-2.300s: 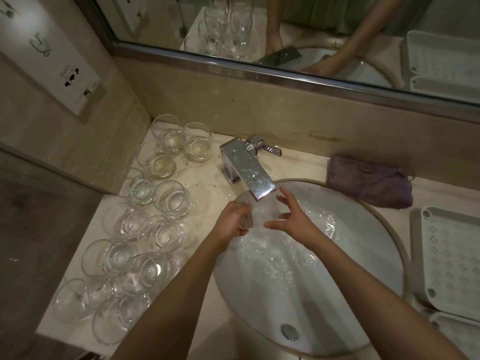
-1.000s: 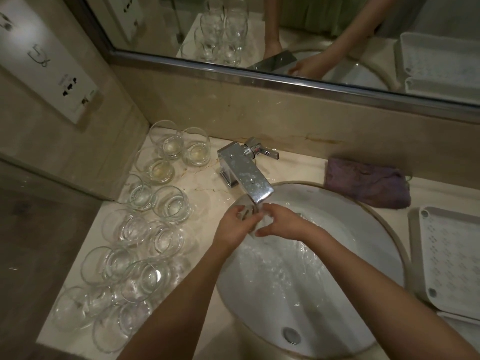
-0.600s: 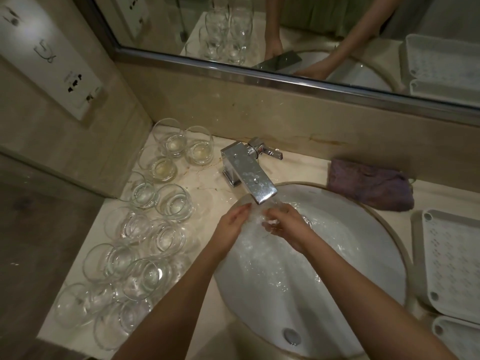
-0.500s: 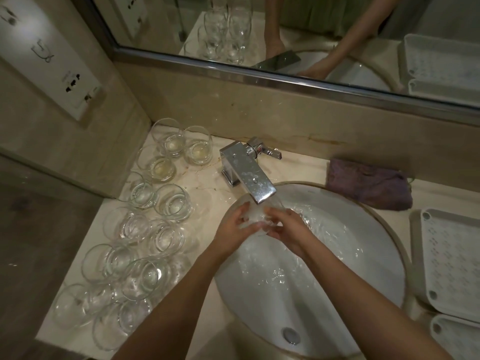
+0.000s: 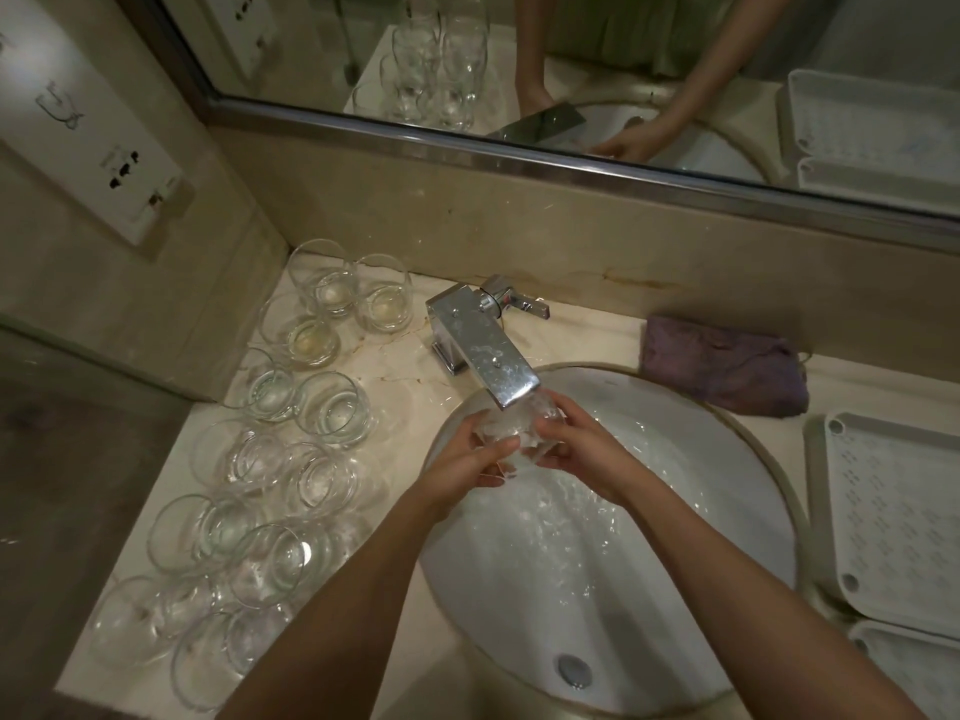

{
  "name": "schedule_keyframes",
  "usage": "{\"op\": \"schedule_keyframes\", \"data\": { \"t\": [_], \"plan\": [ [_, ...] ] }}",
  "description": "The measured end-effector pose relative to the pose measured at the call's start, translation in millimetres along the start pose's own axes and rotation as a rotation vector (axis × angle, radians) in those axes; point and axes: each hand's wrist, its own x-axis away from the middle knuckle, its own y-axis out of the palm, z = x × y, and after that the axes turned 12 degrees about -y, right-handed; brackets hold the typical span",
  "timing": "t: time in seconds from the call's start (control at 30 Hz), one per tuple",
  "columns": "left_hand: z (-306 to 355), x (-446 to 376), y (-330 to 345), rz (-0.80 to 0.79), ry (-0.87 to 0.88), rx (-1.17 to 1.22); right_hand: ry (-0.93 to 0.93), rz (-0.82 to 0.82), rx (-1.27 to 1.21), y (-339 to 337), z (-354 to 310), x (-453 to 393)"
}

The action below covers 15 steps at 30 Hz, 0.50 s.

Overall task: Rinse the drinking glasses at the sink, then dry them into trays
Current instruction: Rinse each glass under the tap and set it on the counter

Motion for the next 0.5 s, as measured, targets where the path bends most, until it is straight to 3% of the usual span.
{"op": "schedule_keyframes", "data": {
  "t": [0.17, 0.33, 0.5],
  "plan": [
    [0.6, -2.3, -3.2, -0.045, 0.026, 0.033, 0.031, 0.131, -0.006, 6.5, -4.7, 2.6],
    [2.2, -2.2, -3.9, 0.014, -0.071, 0.151, 0.115, 0.034, 0.254, 7.3, -3.8, 9.1],
    [4.1, -4.3, 2.2, 0.159, -0.130, 0.168, -0.101, -0.100, 0.575, 7.6, -2.7, 7.5]
  ]
}}
